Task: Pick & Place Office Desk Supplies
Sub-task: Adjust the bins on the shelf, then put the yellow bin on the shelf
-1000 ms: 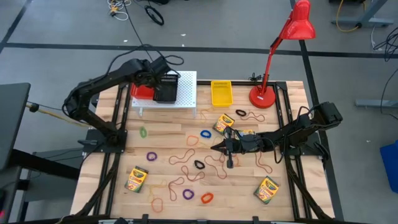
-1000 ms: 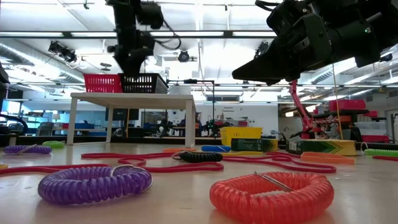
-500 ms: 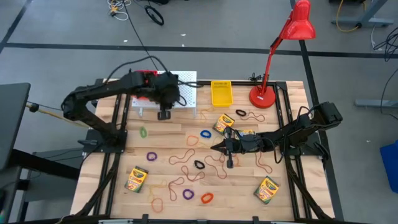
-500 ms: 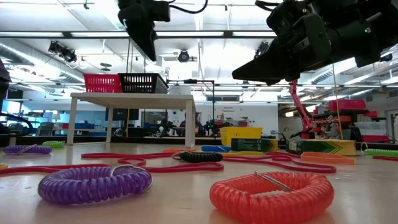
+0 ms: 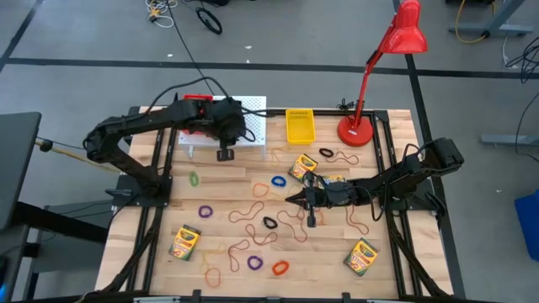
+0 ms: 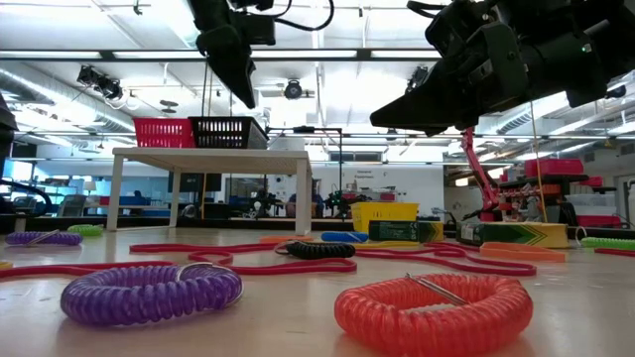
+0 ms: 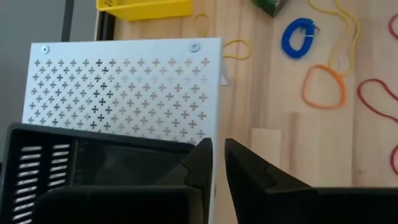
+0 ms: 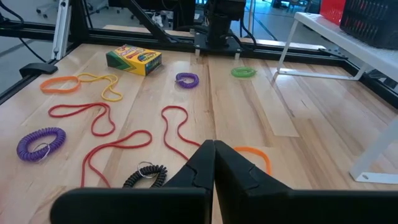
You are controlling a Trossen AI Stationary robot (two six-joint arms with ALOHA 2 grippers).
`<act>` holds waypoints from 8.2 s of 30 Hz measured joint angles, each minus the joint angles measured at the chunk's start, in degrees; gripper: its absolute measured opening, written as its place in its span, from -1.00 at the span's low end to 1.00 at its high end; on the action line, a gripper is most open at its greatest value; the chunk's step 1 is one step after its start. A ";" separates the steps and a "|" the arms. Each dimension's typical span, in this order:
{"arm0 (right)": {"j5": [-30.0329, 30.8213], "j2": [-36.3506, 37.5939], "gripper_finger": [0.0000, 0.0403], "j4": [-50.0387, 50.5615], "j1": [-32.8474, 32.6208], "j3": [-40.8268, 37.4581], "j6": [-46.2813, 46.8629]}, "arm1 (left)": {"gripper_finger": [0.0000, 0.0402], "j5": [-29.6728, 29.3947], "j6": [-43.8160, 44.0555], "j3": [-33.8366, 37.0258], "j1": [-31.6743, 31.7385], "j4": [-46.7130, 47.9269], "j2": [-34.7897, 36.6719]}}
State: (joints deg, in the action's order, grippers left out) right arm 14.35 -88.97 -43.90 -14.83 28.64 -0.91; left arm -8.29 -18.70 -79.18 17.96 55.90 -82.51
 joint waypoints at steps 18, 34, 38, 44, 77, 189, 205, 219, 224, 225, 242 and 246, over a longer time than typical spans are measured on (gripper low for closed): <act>0.00 0.00 -0.94 0.00 0.00 0.00 0.00 | -0.76 -0.86 -2.51 0.00 0.84 -1.93 -2.20; 0.02 0.00 -0.94 0.02 0.00 0.00 0.02 | -0.76 -2.43 -3.41 0.00 4.98 -3.83 -1.90; 0.03 0.01 -0.94 0.29 0.00 0.00 0.12 | -0.76 -2.03 -2.37 0.00 3.77 -4.77 -0.53; 0.11 0.45 -0.94 3.60 -0.22 0.00 3.70 | -0.82 8.85 0.66 10.28 1.22 -19.93 4.82; 1.24 -6.69 -0.42 70.66 34.66 32.78 -16.46 | -0.95 9.39 18.91 78.31 -7.74 -123.50 19.69; -0.69 -24.41 -0.72 74.51 24.89 74.90 -17.00 | -0.95 6.79 21.07 78.82 -7.87 -122.97 19.36; 12.46 -20.41 -0.34 74.87 22.40 74.81 -23.78 | -0.95 6.81 21.07 78.82 -7.85 -122.97 19.36; -0.84 -17.00 -0.92 85.26 32.73 68.40 -4.34 | -0.95 6.79 21.07 78.82 -7.85 -122.95 19.38; -4.54 -17.00 -0.97 77.96 35.67 63.07 -3.80 | -0.95 6.80 21.07 78.82 -7.86 -122.99 19.38; -4.89 -17.00 -0.98 75.85 36.04 61.99 -3.80 | -0.95 6.80 21.07 78.82 -7.87 -122.98 19.38; -5.66 -17.00 -0.95 64.27 39.40 58.95 -4.32 | -0.95 6.81 21.09 78.82 -7.86 -122.99 19.38; -6.87 -17.00 -0.96 63.08 40.01 58.95 -4.98 | -0.95 6.81 21.09 78.83 -7.86 -122.99 19.38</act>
State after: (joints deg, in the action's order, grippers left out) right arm 7.48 -105.97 19.18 25.18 87.59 -5.89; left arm -1.48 2.39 -0.35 10.10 -67.09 -63.13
